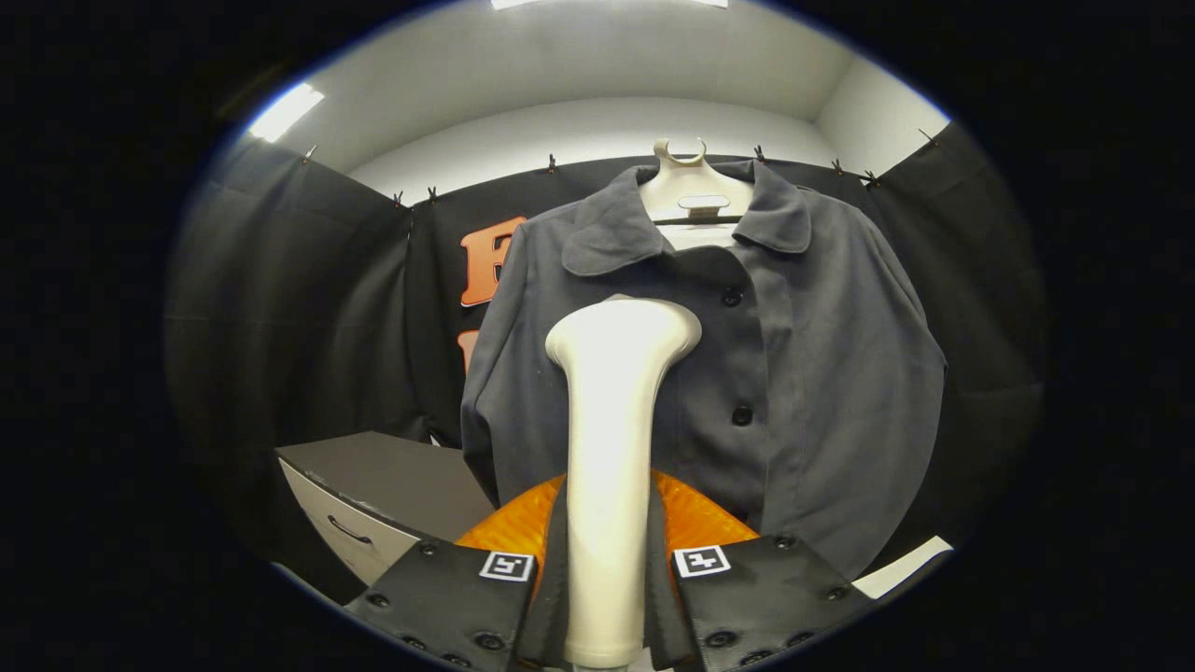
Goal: Iron the clothes twice with a garment steamer, once on the left side and once on the right side.
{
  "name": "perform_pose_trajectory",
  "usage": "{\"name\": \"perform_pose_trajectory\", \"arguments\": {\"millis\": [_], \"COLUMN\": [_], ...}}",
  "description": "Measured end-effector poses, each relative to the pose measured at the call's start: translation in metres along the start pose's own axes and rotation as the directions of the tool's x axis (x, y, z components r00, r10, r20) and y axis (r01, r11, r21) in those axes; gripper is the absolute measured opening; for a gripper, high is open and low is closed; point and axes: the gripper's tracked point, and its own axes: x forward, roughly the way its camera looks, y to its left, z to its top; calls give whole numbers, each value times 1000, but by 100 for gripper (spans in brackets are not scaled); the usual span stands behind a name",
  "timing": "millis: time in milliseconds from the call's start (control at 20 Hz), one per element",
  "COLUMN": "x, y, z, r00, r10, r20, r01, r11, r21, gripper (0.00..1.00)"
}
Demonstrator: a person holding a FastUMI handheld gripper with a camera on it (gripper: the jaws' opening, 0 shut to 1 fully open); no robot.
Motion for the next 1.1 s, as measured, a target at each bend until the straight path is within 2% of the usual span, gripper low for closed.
{"name": "perform_pose_trajectory", "arguments": {"millis": [500, 1100], "x": [-13, -31], "y": [0, -4], "z": [-43, -140], "r00": [998, 987], "r10": [-10, -22], "r20": [-58, -158], "r01": [10, 25], "r11": [1000, 1000], "r21": [-2, 11], "gripper": [41, 41]}}
